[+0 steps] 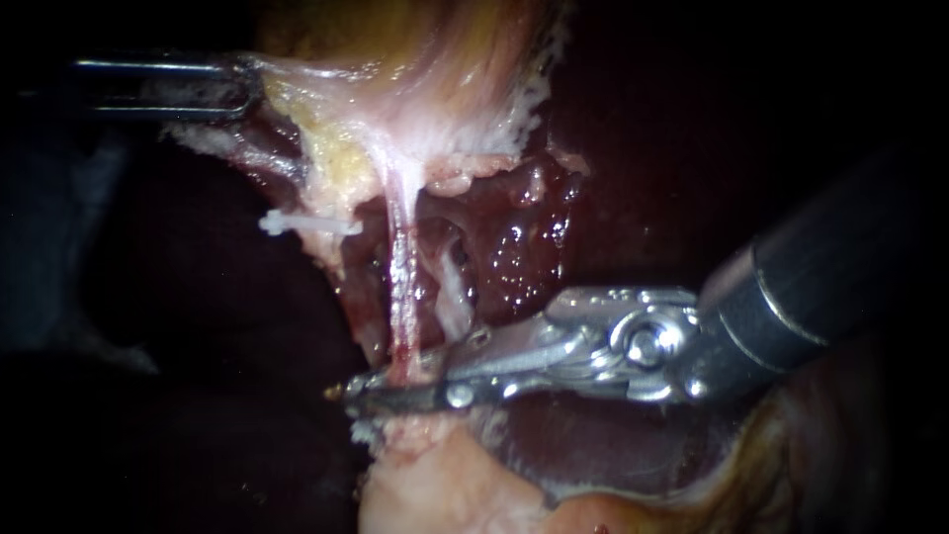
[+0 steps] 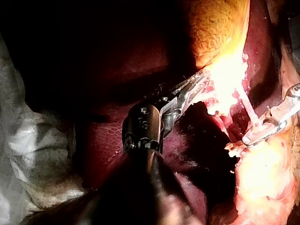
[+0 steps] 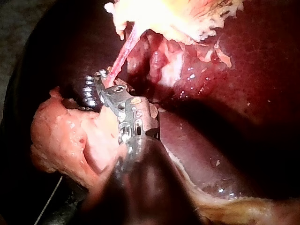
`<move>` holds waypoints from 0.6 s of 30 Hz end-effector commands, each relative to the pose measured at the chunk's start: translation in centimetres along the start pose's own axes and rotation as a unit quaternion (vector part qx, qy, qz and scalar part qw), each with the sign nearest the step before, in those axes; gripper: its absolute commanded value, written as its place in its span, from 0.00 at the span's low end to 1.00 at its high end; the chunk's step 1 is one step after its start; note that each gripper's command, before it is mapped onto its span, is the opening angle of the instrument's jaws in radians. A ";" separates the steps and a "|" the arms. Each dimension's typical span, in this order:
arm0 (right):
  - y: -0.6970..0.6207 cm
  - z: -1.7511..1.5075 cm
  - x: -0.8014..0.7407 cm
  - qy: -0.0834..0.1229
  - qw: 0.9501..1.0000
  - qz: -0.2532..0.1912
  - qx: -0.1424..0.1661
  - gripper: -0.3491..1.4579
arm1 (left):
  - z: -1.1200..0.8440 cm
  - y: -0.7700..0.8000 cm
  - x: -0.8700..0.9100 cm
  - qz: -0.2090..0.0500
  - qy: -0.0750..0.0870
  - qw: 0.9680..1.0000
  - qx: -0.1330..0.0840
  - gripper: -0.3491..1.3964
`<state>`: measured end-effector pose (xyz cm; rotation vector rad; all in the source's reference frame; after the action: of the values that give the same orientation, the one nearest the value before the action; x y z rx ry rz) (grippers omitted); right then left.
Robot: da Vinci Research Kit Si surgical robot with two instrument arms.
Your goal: Going back first clip right tube
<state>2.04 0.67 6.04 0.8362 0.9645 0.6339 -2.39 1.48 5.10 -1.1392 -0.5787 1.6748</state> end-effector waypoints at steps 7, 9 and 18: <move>0.01 0.05 0.02 0.041 0.999 -0.005 0.018 0.41 | 0.01 0.00 -0.01 0.000 0.000 1.000 0.000 0.00; 0.02 0.08 0.00 0.047 0.999 -0.006 0.020 0.43 | 0.02 0.00 -0.01 0.000 0.000 1.000 0.001 0.00; 0.21 0.18 -0.19 0.041 0.996 -0.076 -0.001 0.44 | 0.02 0.00 -0.02 0.001 0.001 1.000 0.001 0.00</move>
<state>2.10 0.57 6.38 0.7072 1.0870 0.5288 -2.41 1.46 5.13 -1.1396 -0.5757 1.6752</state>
